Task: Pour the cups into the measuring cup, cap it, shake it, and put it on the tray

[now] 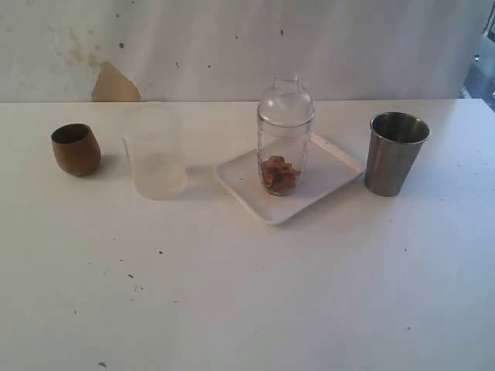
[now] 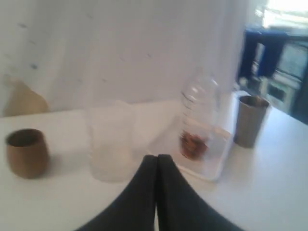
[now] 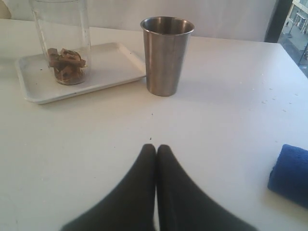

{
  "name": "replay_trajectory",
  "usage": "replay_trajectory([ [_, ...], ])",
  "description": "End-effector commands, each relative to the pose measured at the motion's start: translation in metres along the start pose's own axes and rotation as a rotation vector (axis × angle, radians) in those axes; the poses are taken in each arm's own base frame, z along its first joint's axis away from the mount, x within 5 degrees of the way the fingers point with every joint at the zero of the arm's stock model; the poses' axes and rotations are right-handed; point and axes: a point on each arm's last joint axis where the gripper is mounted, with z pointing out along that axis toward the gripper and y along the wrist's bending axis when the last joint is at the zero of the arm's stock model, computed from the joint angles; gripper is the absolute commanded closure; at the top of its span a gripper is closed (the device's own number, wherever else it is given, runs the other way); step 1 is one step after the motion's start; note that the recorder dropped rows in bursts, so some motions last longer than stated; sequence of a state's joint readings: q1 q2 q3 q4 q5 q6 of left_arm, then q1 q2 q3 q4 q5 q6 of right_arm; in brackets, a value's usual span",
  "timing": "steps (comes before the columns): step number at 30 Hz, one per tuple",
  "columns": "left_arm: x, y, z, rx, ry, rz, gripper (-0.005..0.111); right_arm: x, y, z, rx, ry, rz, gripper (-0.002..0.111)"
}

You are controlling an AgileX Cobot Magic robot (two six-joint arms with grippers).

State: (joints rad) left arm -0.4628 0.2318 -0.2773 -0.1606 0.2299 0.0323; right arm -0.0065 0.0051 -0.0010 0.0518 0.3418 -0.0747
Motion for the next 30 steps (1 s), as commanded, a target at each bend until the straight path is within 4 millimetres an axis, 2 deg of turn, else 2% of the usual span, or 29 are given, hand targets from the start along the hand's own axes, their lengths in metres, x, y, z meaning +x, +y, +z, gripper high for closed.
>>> replay_trajectory([
  [1, -0.010, 0.014, -0.017, -0.256, -0.175, -0.068, 0.107, 0.000, 0.000, 0.000, 0.002, -0.009, 0.001, 0.108],
  [4, -0.009, 0.014, -0.033, -0.380, -0.240, -0.014, 0.107, 0.000, 0.000, 0.000, 0.002, -0.009, 0.001, 0.108],
  [7, -0.007, 0.013, -0.039, -0.465, -0.247, 0.017, 0.107, 0.000, 0.000, 0.000, 0.002, -0.009, 0.001, 0.108],
  [11, -0.002, 0.014, -0.037, -0.469, -0.211, 0.004, 0.107, 0.000, 0.000, 0.000, 0.002, -0.009, 0.001, 0.108],
  [13, 0.011, 0.019, -0.032, -0.479, -0.184, 0.013, 0.107, 0.000, 0.000, 0.000, 0.002, -0.009, 0.001, 0.108],
  [19, 0.032, 0.029, -0.023, -0.509, -0.209, 0.042, 0.107, 0.000, 0.000, 0.000, 0.002, -0.009, 0.001, 0.108],
  [23, 0.057, 0.036, -0.016, -0.501, -0.214, 0.050, 0.107, 0.000, 0.000, 0.000, 0.002, -0.009, 0.001, 0.108],
  [30, 0.066, 0.036, -0.014, -0.486, -0.125, 0.023, 0.107, 0.000, 0.000, 0.000, 0.002, -0.009, 0.001, 0.108],
])
